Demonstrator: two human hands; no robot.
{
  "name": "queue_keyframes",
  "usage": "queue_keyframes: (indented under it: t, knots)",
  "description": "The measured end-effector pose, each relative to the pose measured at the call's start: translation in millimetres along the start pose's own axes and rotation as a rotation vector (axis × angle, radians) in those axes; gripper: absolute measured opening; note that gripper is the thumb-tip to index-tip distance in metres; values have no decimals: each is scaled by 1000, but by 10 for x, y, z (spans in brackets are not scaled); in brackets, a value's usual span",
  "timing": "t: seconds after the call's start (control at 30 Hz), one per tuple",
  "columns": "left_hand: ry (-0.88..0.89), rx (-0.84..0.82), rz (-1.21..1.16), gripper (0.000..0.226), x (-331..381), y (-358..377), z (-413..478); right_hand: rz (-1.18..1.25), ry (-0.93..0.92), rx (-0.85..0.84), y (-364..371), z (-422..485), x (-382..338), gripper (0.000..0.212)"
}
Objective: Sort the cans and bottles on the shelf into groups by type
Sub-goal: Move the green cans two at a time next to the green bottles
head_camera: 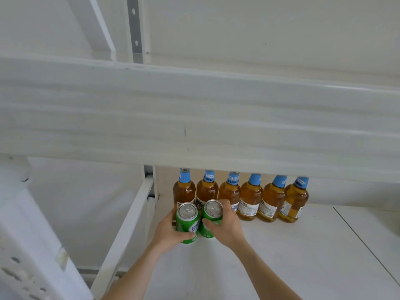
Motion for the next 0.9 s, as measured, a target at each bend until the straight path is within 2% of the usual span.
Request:
queue_keyframes:
  t: [0.27,0.53,0.9]
  knots:
    - [-21,47,-12,69,-99,-16,-301,172,107,156,-87,-299,32,64]
    - [-13,26,35,73,-231,-77,-710,277,201,171,-182,-670,-63,54]
    - [15,-24,26,70,-331,-102,-1274,215,218,256,-365,-1282,-304,53]
Point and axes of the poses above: each hand's wrist, its own z-axis towards the middle knuckle, its own y-axis out of the palm, x = y × z, the point moved 3 cm from there along z, towards the middle knuckle, and after that the axes turned 12 degrees about -y, right-handed, at the moved point
